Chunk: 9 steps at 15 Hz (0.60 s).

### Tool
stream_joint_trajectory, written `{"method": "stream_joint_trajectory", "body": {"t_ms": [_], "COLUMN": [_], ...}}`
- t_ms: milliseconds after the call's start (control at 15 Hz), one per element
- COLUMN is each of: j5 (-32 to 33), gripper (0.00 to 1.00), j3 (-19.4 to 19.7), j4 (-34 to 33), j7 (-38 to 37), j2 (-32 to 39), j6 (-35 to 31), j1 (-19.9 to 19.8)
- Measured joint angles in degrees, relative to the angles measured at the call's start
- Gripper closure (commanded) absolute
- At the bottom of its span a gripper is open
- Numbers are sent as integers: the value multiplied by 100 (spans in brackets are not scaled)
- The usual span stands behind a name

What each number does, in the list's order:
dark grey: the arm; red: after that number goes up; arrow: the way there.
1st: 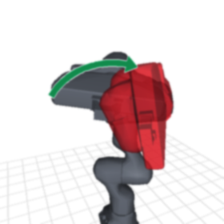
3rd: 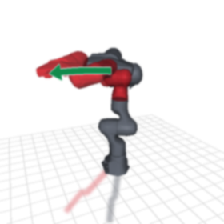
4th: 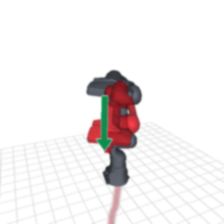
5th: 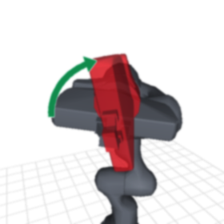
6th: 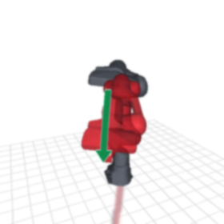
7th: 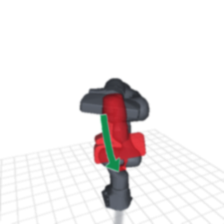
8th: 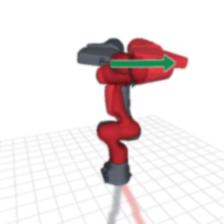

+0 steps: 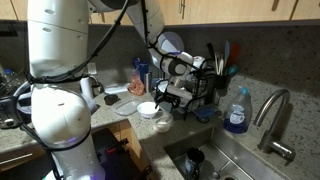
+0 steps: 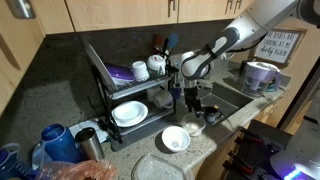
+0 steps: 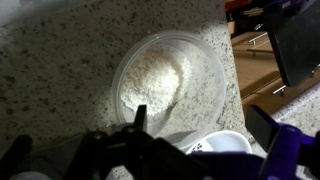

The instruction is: Pour the sugar out of the clear bowl into the white bowl

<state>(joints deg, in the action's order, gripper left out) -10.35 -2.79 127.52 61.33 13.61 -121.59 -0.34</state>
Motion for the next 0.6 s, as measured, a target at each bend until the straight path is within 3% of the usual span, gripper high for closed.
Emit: {"method": "stream_joint_trajectory", "body": {"t_ms": [600], "j5": [54], "gripper": [0], "j3": [-188], "j4": [-39], "j7": [-2], "j2": [201], "j6": [-170], "j1": [27]}}
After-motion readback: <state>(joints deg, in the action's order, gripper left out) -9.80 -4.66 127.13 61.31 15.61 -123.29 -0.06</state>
